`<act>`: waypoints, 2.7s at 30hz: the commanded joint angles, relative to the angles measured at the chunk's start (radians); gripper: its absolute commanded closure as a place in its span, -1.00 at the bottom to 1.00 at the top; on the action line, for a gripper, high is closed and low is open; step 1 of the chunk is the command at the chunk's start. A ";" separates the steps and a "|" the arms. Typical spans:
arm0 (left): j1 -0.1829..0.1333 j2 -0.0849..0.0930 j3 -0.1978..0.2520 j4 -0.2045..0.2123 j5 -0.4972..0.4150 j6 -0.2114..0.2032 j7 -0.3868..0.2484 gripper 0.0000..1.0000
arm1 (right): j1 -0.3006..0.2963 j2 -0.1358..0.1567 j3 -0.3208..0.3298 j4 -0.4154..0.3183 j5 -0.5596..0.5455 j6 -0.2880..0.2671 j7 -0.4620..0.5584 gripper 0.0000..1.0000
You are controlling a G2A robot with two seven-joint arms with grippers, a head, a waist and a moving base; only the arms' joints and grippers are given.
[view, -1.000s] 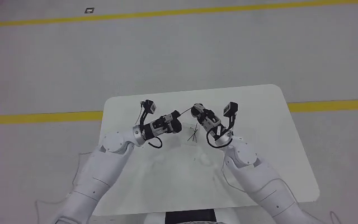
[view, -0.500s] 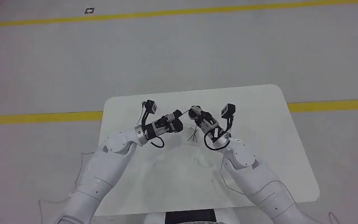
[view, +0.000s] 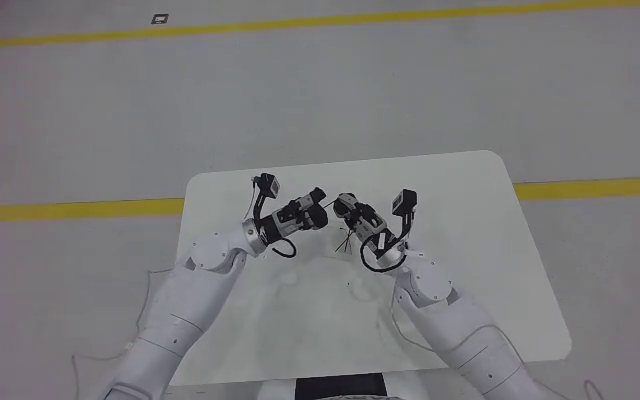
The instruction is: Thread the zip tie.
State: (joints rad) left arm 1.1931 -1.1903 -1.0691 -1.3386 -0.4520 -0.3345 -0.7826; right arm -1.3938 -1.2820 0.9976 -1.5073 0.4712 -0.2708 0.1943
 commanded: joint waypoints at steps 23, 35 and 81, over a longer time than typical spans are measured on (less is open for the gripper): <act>0.013 0.011 0.007 -0.034 0.030 0.036 0.006 -0.70 | -0.016 -0.008 0.026 -0.030 -0.132 0.034 -0.077 1.00; 0.010 0.013 0.011 -0.032 0.022 0.034 0.029 -0.24 | -0.031 -0.011 0.035 -0.043 -0.228 0.080 -0.094 1.00; 0.012 0.026 0.023 -0.036 0.033 0.024 0.057 0.74 | -0.051 -0.036 0.042 -0.050 -0.305 0.069 -0.059 1.00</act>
State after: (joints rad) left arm 1.2055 -1.1646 -1.0463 -1.3742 -0.4189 -0.3112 -0.7265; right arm -1.4441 -1.3179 1.0390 -1.5577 0.1665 -0.2009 0.1348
